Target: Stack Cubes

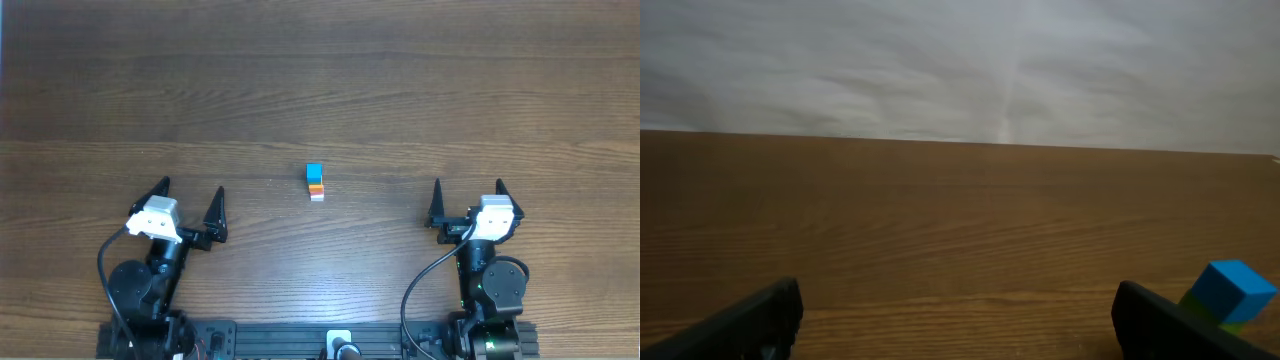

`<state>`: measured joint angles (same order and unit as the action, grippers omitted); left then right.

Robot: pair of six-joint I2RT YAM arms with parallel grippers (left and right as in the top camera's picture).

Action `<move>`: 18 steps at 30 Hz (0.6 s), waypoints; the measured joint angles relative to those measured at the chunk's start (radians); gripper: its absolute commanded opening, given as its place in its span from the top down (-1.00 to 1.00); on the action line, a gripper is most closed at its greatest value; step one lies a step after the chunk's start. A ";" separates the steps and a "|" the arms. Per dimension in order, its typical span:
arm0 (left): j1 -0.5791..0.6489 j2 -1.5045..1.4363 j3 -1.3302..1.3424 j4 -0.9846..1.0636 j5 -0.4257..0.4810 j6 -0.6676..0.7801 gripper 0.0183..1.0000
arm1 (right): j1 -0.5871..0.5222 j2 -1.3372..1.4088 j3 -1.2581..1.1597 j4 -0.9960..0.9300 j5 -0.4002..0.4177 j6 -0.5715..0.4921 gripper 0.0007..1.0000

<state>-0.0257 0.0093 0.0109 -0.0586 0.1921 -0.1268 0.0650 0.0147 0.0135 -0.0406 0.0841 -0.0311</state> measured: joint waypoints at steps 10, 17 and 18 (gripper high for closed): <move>0.000 0.000 0.000 0.000 0.000 0.000 -1.00 | 0.000 0.000 0.000 -0.026 0.000 0.000 -0.99; 0.000 0.000 0.000 0.000 0.000 0.000 -1.00 | 0.000 0.000 0.000 -0.026 0.000 0.000 -0.99; 0.000 0.000 0.000 0.000 0.000 0.000 -1.00 | 0.000 0.000 0.000 -0.026 0.000 0.000 -0.99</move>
<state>-0.0257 0.0090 0.0109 -0.0586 0.1921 -0.1268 0.0650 0.0147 0.0135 -0.0669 0.0841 -0.0307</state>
